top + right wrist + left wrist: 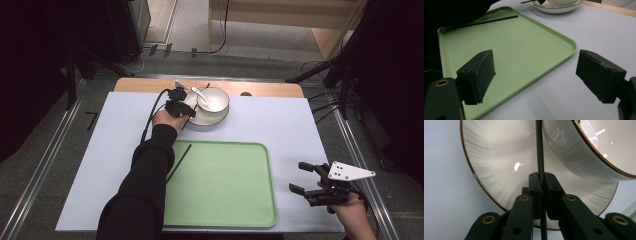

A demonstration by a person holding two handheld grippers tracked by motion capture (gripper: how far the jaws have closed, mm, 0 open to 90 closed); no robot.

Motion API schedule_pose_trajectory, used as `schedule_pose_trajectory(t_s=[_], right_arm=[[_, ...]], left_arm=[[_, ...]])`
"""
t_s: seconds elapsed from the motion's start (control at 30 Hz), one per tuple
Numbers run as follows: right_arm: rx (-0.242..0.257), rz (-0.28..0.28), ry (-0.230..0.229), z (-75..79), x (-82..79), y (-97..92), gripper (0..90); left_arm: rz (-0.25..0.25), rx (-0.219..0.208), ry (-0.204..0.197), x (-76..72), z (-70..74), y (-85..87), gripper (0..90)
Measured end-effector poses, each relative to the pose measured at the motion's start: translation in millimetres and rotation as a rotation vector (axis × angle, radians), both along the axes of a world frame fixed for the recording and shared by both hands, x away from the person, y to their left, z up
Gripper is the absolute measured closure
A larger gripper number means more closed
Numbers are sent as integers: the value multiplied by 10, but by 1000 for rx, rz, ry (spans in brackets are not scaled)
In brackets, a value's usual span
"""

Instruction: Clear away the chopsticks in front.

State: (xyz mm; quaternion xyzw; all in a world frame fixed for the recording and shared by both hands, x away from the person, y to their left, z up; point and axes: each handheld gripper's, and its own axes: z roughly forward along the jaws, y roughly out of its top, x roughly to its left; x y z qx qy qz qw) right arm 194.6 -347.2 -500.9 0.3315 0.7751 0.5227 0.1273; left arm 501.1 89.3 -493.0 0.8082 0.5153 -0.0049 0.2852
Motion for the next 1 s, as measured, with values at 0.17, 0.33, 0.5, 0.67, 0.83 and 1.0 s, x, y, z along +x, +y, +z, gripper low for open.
schedule_pose_trajectory(t_s=[0.17,0.33,0.5,0.67,0.83,1.0], right_arm=[[-2,1,-2,-1,2,-4,163],[0,0,-2,-1,1,-5,163],[0,1,-1,2,-4,-5,163],[-1,0,-1,2,-5,-7,163],[-2,-1,0,3,-7,-7,163],[-4,-1,-1,-2,-4,-3,163]], left_arm=[[36,-27,20,10,5,29,854],[53,-66,36,19,53,58,855],[72,-58,34,21,126,152,856],[73,-52,20,-12,236,280,855],[66,-41,16,-99,322,410,856],[47,-41,14,-231,406,522,856]])
